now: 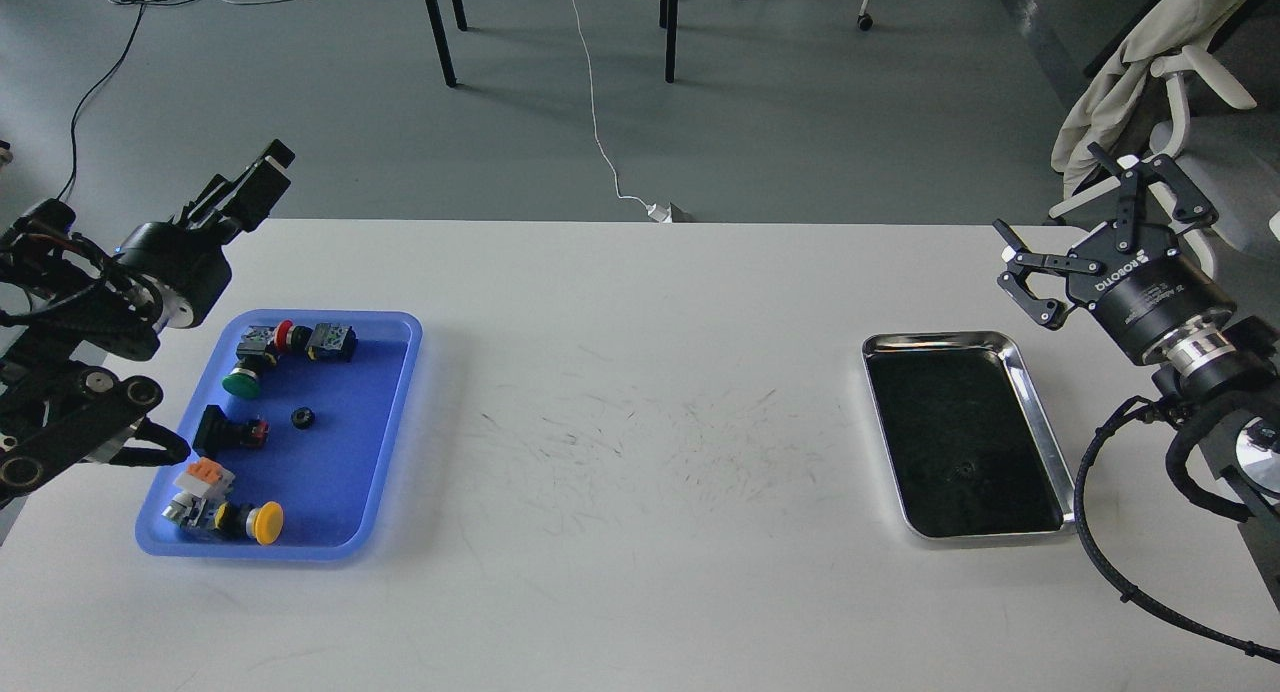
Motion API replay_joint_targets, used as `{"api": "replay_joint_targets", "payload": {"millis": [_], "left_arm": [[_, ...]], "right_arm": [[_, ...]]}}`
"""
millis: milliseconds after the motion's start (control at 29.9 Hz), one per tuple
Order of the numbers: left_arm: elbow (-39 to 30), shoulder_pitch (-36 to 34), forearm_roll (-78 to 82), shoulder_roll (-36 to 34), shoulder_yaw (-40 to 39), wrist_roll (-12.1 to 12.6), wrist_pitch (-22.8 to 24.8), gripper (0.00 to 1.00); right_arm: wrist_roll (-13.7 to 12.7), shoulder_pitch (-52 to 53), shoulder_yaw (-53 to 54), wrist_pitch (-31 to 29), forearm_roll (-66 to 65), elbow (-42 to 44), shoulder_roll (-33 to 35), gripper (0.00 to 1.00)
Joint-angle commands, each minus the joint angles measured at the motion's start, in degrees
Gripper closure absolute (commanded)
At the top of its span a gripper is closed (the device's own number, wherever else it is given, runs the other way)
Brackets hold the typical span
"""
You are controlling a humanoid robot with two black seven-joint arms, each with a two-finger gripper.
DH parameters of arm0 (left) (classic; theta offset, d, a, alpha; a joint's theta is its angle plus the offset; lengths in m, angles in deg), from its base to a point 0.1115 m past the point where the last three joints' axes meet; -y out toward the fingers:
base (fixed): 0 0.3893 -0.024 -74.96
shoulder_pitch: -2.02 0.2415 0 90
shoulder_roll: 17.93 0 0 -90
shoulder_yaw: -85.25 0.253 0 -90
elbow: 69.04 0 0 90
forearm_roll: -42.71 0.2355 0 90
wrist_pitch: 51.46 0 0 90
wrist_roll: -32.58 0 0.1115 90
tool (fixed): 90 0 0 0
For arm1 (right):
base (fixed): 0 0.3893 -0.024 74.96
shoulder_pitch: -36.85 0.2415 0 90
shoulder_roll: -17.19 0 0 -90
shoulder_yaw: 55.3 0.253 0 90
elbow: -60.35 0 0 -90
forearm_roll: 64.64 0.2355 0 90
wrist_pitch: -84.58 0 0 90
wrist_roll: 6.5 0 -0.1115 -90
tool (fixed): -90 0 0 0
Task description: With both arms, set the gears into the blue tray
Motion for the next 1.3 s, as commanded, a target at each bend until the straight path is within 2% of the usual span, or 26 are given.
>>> {"api": "replay_joint_targets", "payload": {"millis": [0,67,167,301,401,468,535,601,835,1036,1169,1269], "left_arm": [[3.66,-4.58,-19.91,2.22,0.02,0.17,2.59,0.02],[5.68,-6.51,-27.47,3.98,-0.15,0.25,6.62,0.02],[8.49,-7.49,-36.19,6.0,-1.29,0.43,16.63,0.02],[14.03,-7.14,-39.28,8.73,-4.19,4.38,24.82,0.02],[15.27,-6.87,-39.29,9.26,-4.64,5.18,31.14,0.02],[15.36,-6.52,-39.11,9.52,-4.37,5.18,33.17,0.02],[15.36,-6.43,-38.67,9.61,-4.37,4.91,33.01,0.02],[15.36,-6.43,-38.58,9.7,-4.28,4.74,32.74,0.02],[15.01,-5.47,-35.6,9.53,-3.84,4.48,31.43,0.02],[14.83,-4.5,-33.22,9.7,-3.84,2.89,30.9,0.02],[14.83,-4.33,-33.22,9.7,-3.84,2.37,28.44,0.02],[14.83,-4.24,-33.22,9.7,-3.84,1.84,28.35,0.02]], "right_arm": [[-0.1,-0.14,-2.34,-0.23,-1.05,-2.3,1.89,0.03],[-0.27,-0.05,-3.04,-0.23,-1.93,-3.88,3.47,0.03],[-0.71,1.26,-3.39,-0.23,-4.47,-7.39,8.29,0.03],[-2.03,5.74,-7.16,-0.23,-11.58,-12.66,17.25,0.02],[-6.14,10.83,-13.22,-0.23,-19.48,-18.81,25.07,0.02],[-9.14,15.13,-17.53,-0.4,-24.67,-22.85,29.29,0.02],[-11.69,19.18,-21.92,-0.4,-29.07,-26.98,33.51,0.02],[-13.27,22.35,-24.31,-2.24,-31.1,-27.18,35.9,0.02],[-15.39,23.51,-27.39,-4.8,-43.3,-27.09,38.02,0.02],[-15.48,23.15,-39.32,-4.1,-59.38,-26.65,34.16,0.02],[-15.48,23.33,-42.77,-4.18,-62.04,-25.42,33.01,0.02],[-15.48,22.98,-43.3,-4.45,-63.27,-24.98,30.38,0.02]]}}
